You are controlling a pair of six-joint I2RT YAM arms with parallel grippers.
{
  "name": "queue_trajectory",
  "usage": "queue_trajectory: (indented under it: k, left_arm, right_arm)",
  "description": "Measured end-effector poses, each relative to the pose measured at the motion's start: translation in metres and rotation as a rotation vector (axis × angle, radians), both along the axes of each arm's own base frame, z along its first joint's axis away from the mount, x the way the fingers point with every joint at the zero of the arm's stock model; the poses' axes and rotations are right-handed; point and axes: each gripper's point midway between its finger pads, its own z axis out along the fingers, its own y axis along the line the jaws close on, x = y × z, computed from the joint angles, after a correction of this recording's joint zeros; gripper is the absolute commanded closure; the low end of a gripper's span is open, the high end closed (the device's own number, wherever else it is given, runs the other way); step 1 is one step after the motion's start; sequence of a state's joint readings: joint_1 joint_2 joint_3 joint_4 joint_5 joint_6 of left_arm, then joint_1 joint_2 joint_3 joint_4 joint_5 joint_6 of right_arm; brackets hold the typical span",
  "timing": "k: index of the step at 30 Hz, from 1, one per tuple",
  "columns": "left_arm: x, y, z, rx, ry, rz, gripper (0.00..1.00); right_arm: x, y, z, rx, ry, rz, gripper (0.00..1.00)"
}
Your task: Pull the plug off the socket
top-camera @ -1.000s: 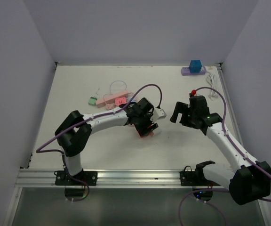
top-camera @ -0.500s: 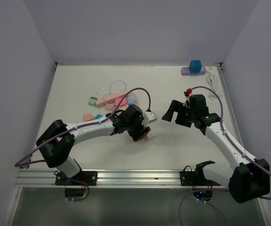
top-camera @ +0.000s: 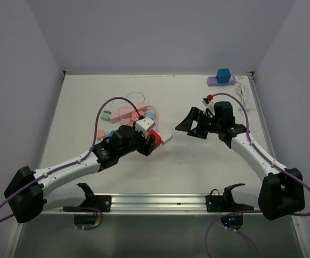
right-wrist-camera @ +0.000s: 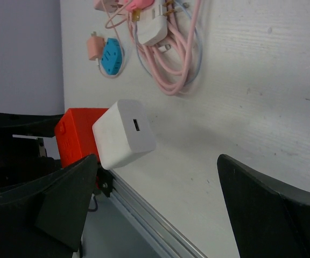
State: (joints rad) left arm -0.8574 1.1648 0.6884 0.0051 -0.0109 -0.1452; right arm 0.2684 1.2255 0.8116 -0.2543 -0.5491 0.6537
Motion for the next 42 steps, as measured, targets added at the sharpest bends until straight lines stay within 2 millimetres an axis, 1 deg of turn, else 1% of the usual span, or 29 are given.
queue_trajectory:
  k: [5, 9, 11, 15, 18, 21, 23, 24, 26, 29, 30, 32, 33, 35, 36, 42]
  left_arm:
    - [0.004, 0.009, 0.021, -0.128, -0.044, 0.083, 1.0]
    - [0.006, 0.007, 0.033, -0.217, -0.058, 0.108, 1.0]
    - [0.007, 0.005, 0.036, -0.25, -0.058, 0.117, 1.0]
    - [0.01, 0.004, 0.042, -0.299, -0.059, 0.143, 1.0]
    - [0.013, 0.004, 0.047, -0.332, -0.065, 0.168, 1.0]
    - [0.016, 0.003, 0.055, -0.364, -0.079, 0.179, 1.0]
    - [0.017, 0.002, 0.059, -0.384, -0.085, 0.181, 1.0]
    - [0.018, 0.001, 0.061, -0.391, -0.087, 0.181, 1.0]
    - [0.018, 0.001, 0.061, -0.394, -0.084, 0.183, 1.0]
    - [0.017, 0.001, 0.059, -0.396, -0.084, 0.184, 1.0]
    - [0.017, 0.001, 0.058, -0.397, -0.082, 0.184, 1.0]
    - [0.016, 0.003, 0.053, -0.399, -0.075, 0.187, 1.0]
    - [0.015, 0.003, 0.051, -0.402, -0.069, 0.189, 1.0]
    - [0.014, 0.004, 0.05, -0.412, -0.066, 0.193, 1.0]
    - [0.013, 0.005, 0.051, -0.415, -0.067, 0.195, 1.0]
    - [0.007, 0.011, 0.051, -0.433, -0.061, 0.2, 1.0]
  right_arm:
    - [0.001, 0.016, 0.013, 0.083, -0.003, 0.021, 0.04]
    - [0.003, 0.027, 0.027, 0.147, -0.008, 0.02, 0.04]
    - [0.006, 0.033, 0.036, 0.186, -0.019, 0.013, 0.05]
    - [0.007, 0.046, 0.046, 0.229, -0.034, 0.024, 0.08]
    - [0.004, 0.057, 0.047, 0.24, -0.024, 0.045, 0.1]
    - [0.001, 0.068, 0.041, 0.241, -0.002, 0.056, 0.15]
    - [0.0, 0.073, 0.04, 0.248, 0.01, 0.062, 0.23]
    - [0.001, 0.075, 0.04, 0.254, 0.014, 0.059, 0.3]
    - [0.004, 0.078, 0.043, 0.27, 0.005, 0.054, 0.35]
    - [0.008, 0.078, 0.048, 0.282, -0.011, 0.04, 0.48]
    - [0.01, 0.078, 0.049, 0.287, -0.018, 0.033, 0.57]
    - [0.012, 0.078, 0.052, 0.296, -0.024, 0.026, 0.7]
    - [0.012, 0.079, 0.053, 0.301, -0.02, 0.02, 0.85]
    - [0.012, 0.08, 0.054, 0.307, -0.015, 0.018, 0.96]
    - [0.012, 0.081, 0.054, 0.308, -0.015, 0.018, 1.0]
    - [0.008, 0.085, 0.053, 0.308, -0.01, 0.025, 1.0]
